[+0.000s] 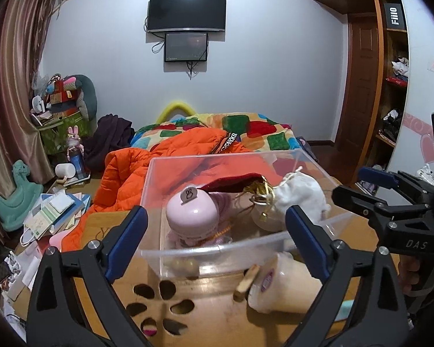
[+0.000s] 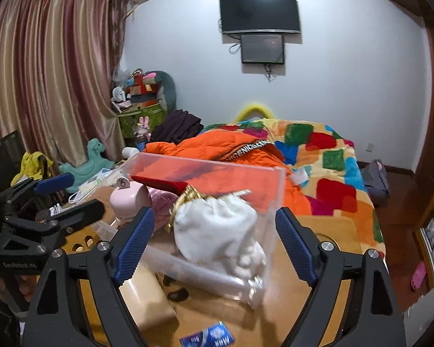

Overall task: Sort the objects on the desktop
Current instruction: 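Open both tools to drop the pouch and pink container into the box, then grasp the light-blue bottle with the right tool while the left tool approaches the cream jar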

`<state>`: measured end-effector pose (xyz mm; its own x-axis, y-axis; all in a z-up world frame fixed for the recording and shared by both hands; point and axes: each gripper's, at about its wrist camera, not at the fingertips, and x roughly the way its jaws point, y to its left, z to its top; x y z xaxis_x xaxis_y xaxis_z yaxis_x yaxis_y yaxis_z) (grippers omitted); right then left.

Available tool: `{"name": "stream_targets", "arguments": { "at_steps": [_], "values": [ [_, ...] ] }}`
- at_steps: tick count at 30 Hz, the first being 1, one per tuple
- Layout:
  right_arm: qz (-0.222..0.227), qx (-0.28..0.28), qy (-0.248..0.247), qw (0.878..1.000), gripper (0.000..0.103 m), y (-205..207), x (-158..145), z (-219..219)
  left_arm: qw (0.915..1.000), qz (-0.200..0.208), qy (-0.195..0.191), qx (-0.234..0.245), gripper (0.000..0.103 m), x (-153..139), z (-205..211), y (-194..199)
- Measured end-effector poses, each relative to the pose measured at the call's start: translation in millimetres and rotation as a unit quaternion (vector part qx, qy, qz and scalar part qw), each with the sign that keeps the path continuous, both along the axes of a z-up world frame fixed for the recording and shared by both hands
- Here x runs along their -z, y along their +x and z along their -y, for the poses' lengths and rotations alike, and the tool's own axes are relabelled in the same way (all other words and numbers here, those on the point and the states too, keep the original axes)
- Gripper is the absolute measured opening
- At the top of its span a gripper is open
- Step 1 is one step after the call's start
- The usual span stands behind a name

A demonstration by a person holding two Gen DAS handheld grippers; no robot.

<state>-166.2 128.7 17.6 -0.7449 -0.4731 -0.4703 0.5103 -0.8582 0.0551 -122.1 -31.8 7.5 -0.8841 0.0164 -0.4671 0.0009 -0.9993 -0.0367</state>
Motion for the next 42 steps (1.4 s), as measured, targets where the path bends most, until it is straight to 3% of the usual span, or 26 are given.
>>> {"name": "stream_targets", "arguments": {
  "at_steps": [16,22,29,42],
  "values": [
    [0.057,0.076,-0.017,0.995,0.084,49.9,41.2,-66.5,0.9983,0.035,0.016,0.044,0.099,35.6,-30.9,33.0],
    [0.078,0.046,0.004,0.996,0.084,74.0,63.2,-54.4,0.9964,0.052,0.009,0.066,0.099,50.0,-47.7,27.0],
    [0.083,-0.006,0.038,0.996,0.082,97.3,85.8,-30.5,0.9946,0.067,0.03,0.074,0.099,61.5,-42.8,24.3],
    [0.083,-0.05,0.062,0.993,0.043,93.0,97.9,-14.6,0.9906,0.089,0.025,0.101,0.099,69.8,-59.5,5.1]
  ]
}}
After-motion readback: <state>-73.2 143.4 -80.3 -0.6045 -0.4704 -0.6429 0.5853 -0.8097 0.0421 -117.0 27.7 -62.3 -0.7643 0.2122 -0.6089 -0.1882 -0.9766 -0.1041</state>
